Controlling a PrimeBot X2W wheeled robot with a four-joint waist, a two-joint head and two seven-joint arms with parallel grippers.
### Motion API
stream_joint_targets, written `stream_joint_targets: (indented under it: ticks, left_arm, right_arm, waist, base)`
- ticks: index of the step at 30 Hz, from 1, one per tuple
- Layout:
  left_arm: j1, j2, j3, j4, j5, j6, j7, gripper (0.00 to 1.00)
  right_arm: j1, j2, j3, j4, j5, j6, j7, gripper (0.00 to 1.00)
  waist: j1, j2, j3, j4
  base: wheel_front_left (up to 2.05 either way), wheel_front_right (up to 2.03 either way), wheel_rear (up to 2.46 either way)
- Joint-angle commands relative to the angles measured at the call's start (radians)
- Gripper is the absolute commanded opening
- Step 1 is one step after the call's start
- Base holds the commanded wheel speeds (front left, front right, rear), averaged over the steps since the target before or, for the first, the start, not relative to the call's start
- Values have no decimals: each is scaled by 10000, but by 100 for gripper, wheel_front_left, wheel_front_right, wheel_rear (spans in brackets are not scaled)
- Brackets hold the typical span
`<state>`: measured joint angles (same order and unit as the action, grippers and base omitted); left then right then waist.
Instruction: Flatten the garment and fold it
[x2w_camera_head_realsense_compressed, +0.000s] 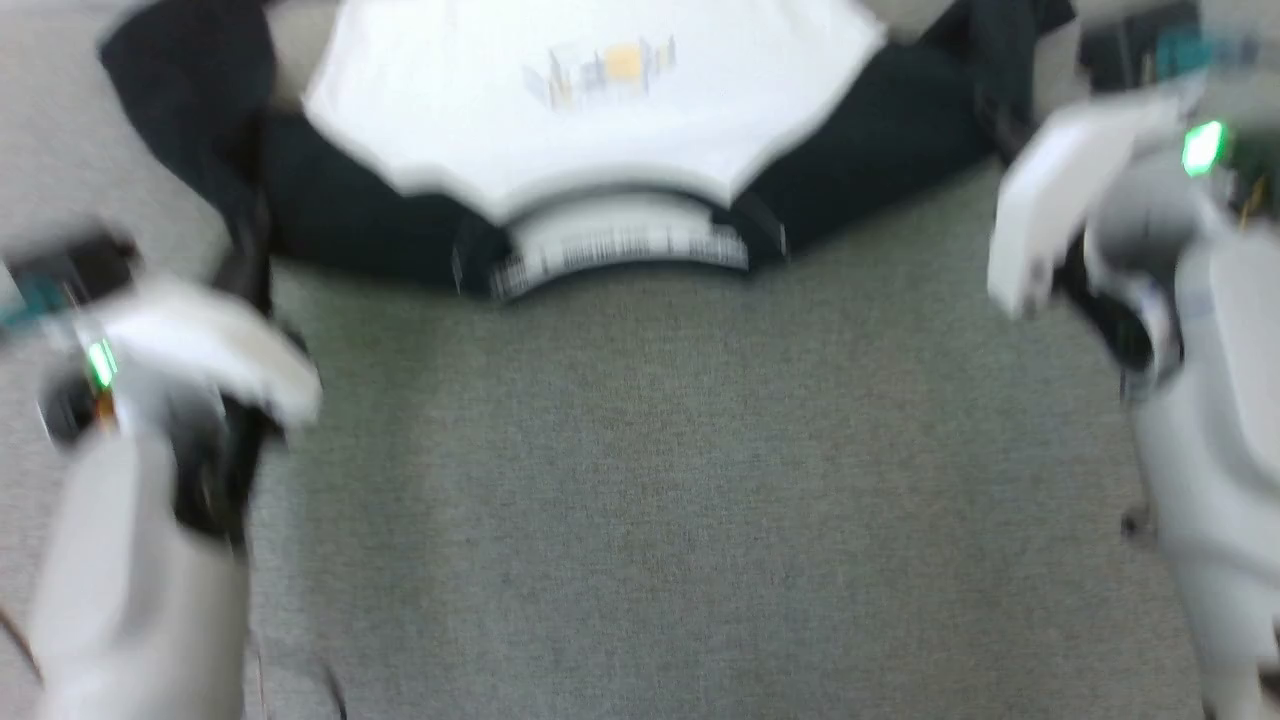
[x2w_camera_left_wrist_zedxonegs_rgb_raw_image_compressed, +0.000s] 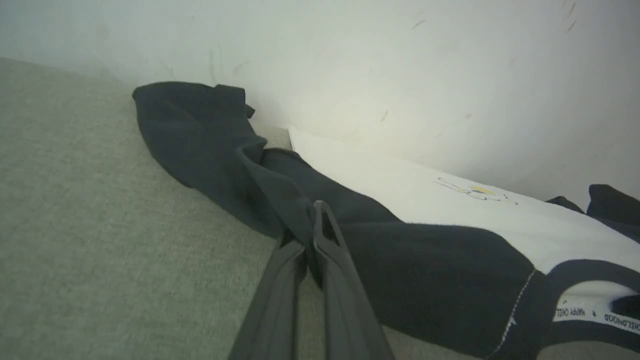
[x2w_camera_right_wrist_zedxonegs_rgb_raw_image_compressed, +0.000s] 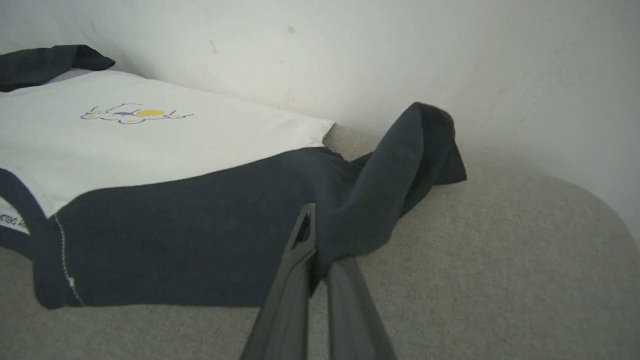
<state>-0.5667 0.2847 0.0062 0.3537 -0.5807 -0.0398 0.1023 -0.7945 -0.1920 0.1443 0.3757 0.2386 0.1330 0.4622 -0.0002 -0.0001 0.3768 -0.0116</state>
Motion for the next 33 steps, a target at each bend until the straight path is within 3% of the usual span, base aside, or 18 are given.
stream_joint_targets:
  ticks: [1, 8, 16, 25, 33]
  left_arm:
    - [1051, -59, 26, -611, -144, 243, 260, 0]
    - [4608, -248, 270, -3074, -636, 1110, 1571, 0]
    - [7233, -443, 281, -5199, -667, 2004, 2476, 0]
    - [8286, -859, -159, -5287, -689, 2232, 2656, 0]
    - [8263, -1125, -463, -4580, -585, 2126, 2261, 0]
  right_arm:
    - [876, -156, -43, -588, 297, -23, 227, 0]
    - [3845, -196, -605, -2638, 252, -23, 867, 0]
    - [6594, 561, -1696, -4569, -328, -23, 1848, 0]
    - [9010, 1342, -2781, -5654, -911, -23, 2543, 0]
    - [9510, 1414, -2735, -4519, -211, -23, 1264, 0]
  waist:
    - [2, 1, -1098, 33]
    - [2, 1, -1922, -75]
    - [2, 1, -2237, 30]
    - [2, 1, -2335, 86]
    - [2, 1, -2295, -36]
  base:
    - [0, 0, 0]
    - [0, 0, 0]
    - [0, 0, 0]
    - [0, 0, 0]
    - [0, 0, 0]
